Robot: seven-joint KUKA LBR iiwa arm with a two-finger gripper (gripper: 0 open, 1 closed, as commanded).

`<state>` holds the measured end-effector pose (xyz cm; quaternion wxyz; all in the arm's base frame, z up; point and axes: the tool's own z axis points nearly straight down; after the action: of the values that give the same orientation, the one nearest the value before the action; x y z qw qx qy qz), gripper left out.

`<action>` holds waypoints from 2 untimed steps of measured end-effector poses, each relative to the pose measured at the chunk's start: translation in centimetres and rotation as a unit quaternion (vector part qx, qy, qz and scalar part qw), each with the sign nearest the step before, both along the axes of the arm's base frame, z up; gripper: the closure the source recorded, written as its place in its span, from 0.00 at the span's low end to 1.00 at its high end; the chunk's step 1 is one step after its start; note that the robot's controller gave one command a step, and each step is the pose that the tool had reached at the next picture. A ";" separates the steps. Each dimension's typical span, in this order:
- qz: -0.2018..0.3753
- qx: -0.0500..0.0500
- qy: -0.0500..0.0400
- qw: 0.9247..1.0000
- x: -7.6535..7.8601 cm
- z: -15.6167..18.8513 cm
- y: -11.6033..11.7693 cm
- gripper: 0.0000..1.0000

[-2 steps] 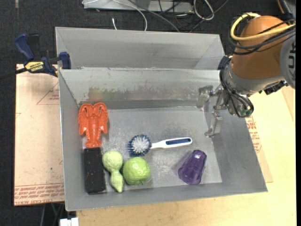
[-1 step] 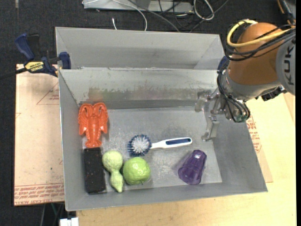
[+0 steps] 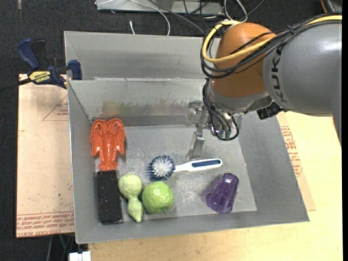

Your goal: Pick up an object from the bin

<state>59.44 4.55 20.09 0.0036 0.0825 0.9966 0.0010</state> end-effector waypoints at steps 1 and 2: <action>0.016 -0.002 0.001 1.000 -1.3 -1.4 -7.3 0.00; -0.021 0.002 -0.001 1.000 3.1 -2.2 -1.4 0.00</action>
Offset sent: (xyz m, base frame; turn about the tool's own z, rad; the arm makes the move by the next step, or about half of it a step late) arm 0.0542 0.0321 -0.0272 0.0812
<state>62.54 3.13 17.89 0.0042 0.1037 0.9946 0.0027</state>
